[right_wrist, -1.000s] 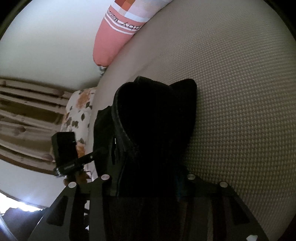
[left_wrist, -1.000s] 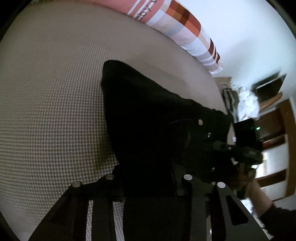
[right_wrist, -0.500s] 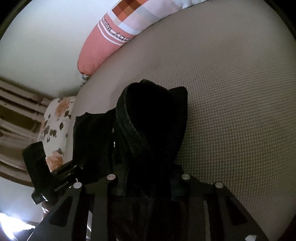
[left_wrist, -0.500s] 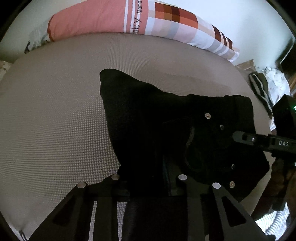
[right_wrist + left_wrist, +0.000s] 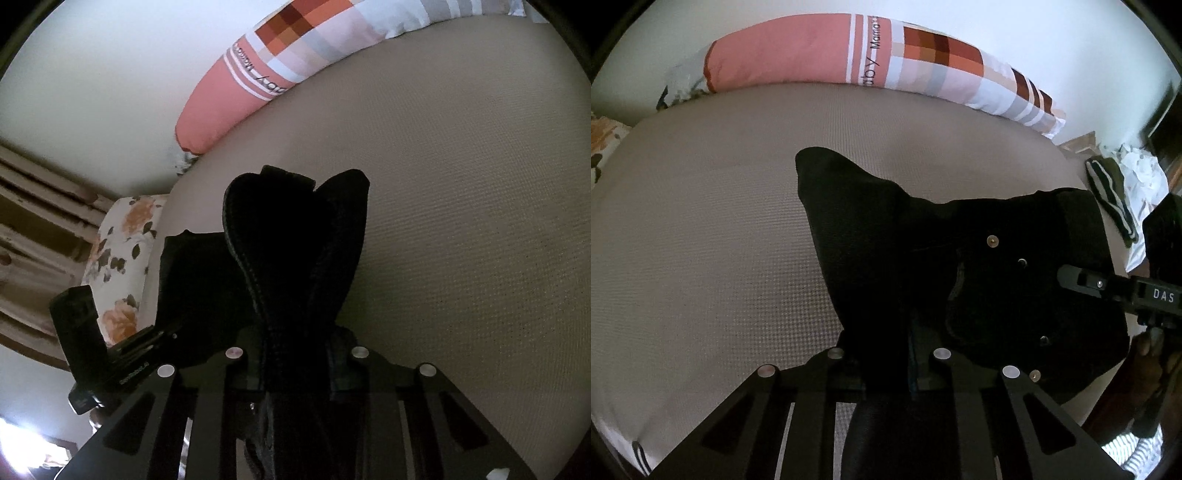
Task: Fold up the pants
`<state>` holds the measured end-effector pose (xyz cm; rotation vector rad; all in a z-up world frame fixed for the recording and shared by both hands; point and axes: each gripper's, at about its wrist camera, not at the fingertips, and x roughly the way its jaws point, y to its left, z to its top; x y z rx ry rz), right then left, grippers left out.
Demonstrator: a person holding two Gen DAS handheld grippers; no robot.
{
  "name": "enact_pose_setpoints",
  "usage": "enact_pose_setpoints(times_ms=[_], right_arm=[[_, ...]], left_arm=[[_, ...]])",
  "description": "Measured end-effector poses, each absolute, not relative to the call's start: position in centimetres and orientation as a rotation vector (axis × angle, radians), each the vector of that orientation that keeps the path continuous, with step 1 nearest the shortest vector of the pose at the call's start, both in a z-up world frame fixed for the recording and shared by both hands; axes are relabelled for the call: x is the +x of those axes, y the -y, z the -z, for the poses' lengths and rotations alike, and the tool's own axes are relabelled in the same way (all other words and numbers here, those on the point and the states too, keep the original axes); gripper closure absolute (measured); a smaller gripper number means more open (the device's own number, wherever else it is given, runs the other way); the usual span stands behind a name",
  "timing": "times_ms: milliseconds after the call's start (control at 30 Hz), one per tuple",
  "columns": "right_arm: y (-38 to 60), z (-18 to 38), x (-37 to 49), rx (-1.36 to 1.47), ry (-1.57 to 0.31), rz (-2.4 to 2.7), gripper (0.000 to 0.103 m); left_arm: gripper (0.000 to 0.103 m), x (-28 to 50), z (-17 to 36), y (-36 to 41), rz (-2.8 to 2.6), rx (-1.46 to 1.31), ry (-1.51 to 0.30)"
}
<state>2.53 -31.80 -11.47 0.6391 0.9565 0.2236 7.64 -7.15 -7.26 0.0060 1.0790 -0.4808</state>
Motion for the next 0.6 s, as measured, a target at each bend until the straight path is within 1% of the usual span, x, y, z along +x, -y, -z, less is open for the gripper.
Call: enact_pose_setpoints(times_ms=[333,600], right_arm=[[29.6,11.1,3.3,0.656,-0.942,-0.265,0.082],[28.8,10.2,6.2,0.652,-0.91,-0.287,0.082]], left_arm=[[0.088,7.4,5.9,4.9,0.454,0.003,-1.036],[0.088,10.2,4.7,3.8,0.444,-0.015,-1.003]])
